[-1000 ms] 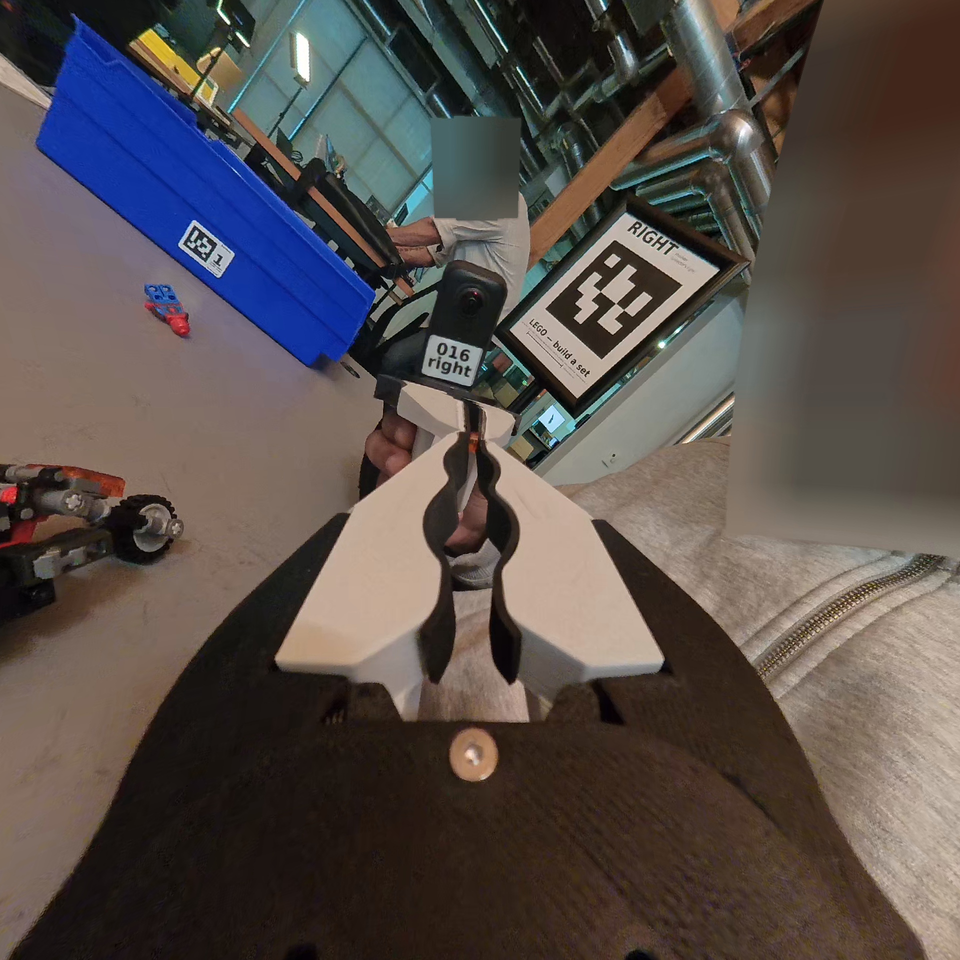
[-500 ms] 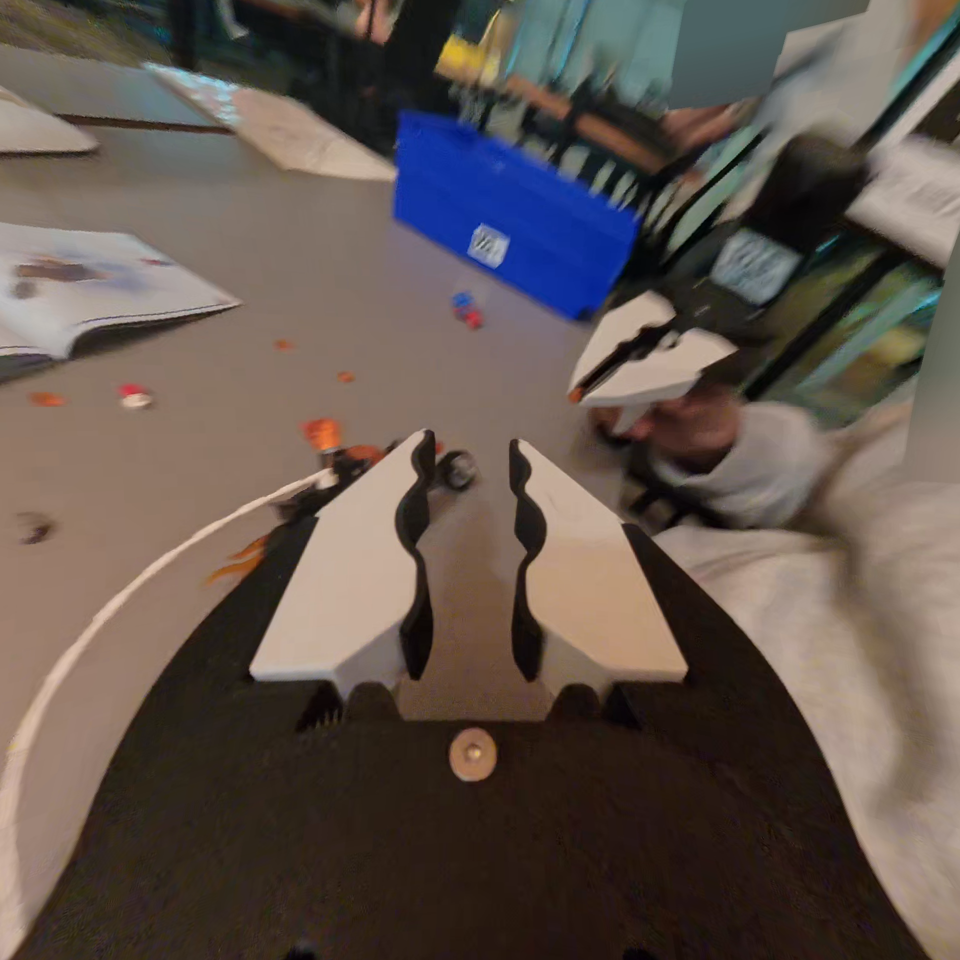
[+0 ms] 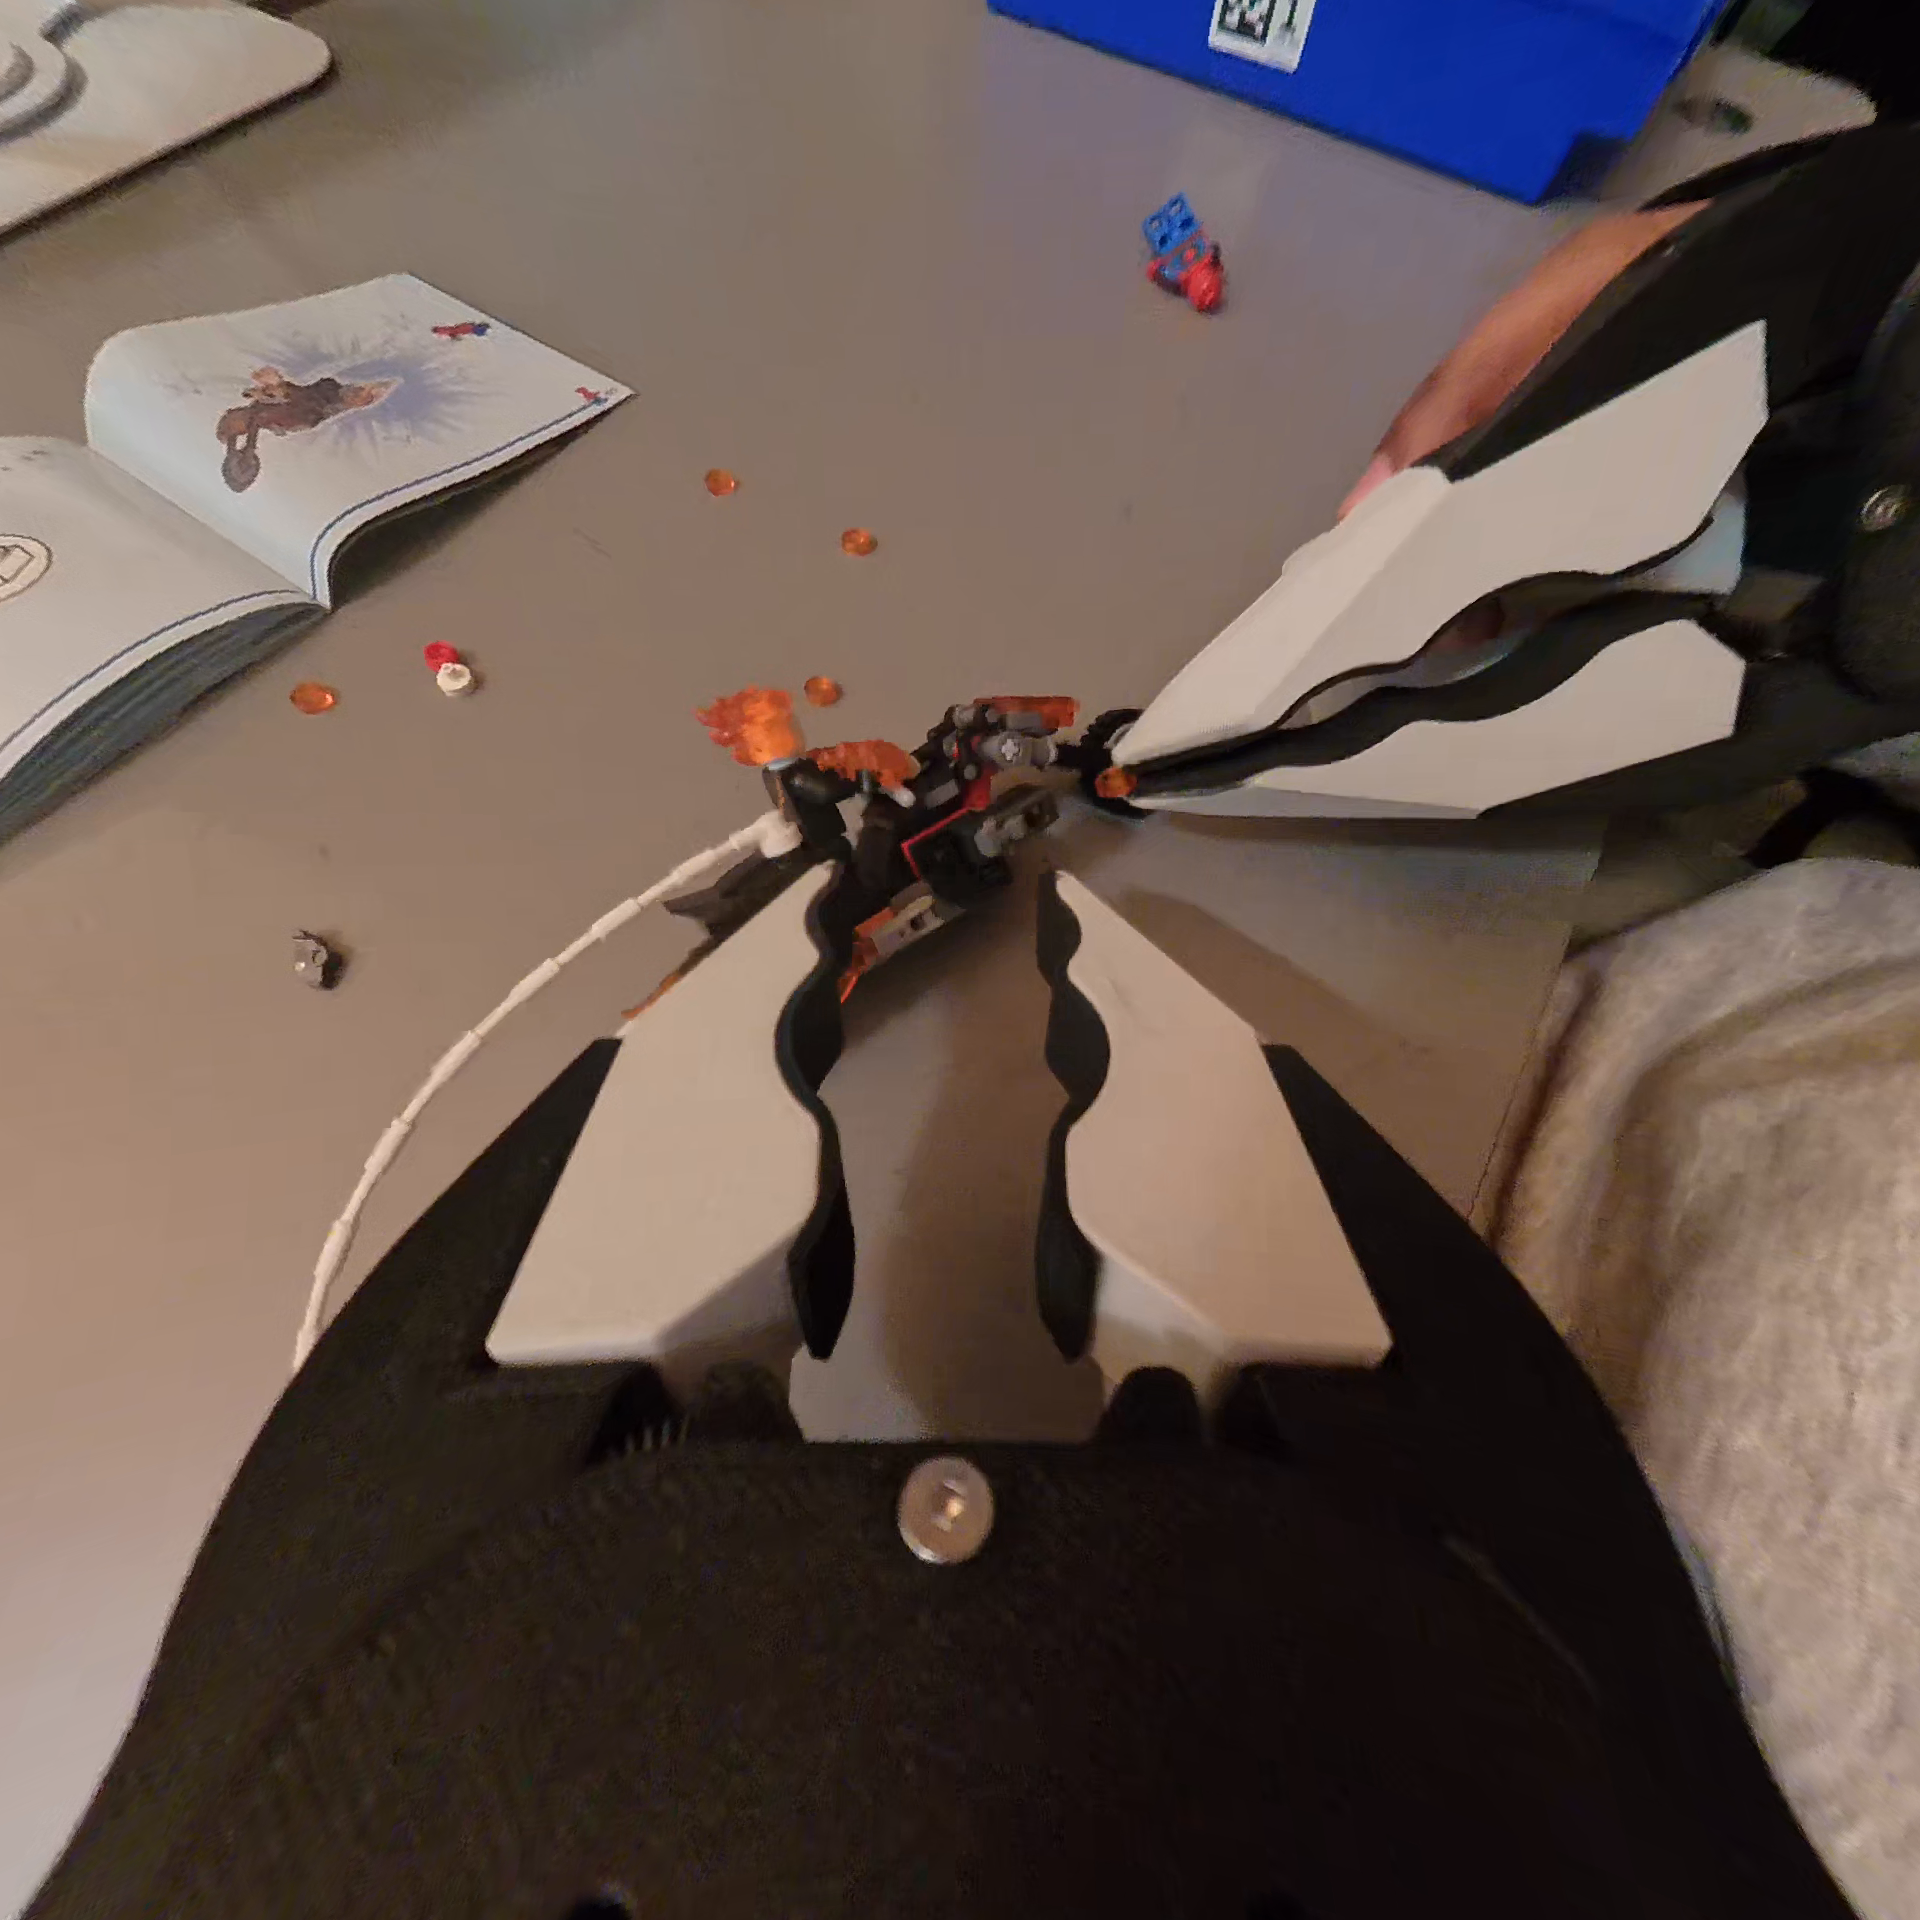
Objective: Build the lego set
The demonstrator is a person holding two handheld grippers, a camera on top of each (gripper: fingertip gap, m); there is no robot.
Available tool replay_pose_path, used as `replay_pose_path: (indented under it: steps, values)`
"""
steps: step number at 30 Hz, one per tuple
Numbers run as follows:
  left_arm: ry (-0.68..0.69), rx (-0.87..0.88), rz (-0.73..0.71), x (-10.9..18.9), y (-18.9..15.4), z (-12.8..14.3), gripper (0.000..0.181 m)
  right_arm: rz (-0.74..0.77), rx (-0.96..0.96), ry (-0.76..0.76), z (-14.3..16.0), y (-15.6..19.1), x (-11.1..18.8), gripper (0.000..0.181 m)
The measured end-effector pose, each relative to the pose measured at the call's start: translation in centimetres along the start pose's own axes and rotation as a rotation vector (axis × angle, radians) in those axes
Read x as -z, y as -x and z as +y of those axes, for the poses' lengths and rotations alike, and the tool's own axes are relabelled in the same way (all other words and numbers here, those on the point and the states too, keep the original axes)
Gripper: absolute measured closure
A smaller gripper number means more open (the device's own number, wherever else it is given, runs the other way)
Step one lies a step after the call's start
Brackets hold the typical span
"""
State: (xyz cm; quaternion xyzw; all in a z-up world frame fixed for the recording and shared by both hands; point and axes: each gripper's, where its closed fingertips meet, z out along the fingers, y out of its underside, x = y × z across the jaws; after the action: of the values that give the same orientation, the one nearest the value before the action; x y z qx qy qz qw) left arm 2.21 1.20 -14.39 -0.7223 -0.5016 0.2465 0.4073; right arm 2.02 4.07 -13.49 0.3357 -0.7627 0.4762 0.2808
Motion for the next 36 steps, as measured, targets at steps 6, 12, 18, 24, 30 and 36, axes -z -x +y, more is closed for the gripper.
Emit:
replay_pose_path:
  steps: [6, 12, 18, 24, 30, 36]
  values:
    - [0.017, 0.006, -0.009, -0.3, 0.3, 0.1, 0.149, -0.008, 0.019, 0.009, 0.2, 0.0, -0.7, 0.181]
    - [0.018, 0.016, -0.002, -0.3, 0.4, 0.1, 0.155, -0.010, -0.034, -0.002, -0.1, -0.5, -1.0, 0.181]
    - [0.002, -0.065, -0.017, 0.4, 0.2, -0.4, 0.145, -0.005, -0.095, -0.026, -0.3, -1.1, 0.0, 0.181]
    - [0.028, -0.322, -0.046, 0.5, 0.3, -1.9, 0.099, 0.015, -0.234, -0.050, 0.7, -2.3, 1.7, 0.181]
    - [0.186, -0.501, -0.013, -1.2, 0.9, -0.9, 0.090, 0.034, -0.350, -0.103, 0.8, -2.9, 3.1, 0.181]
    - [0.254, -0.480, -0.035, -2.2, 2.5, 0.3, 0.089, 0.056, -0.396, -0.131, 1.2, -2.9, 3.8, 0.181]
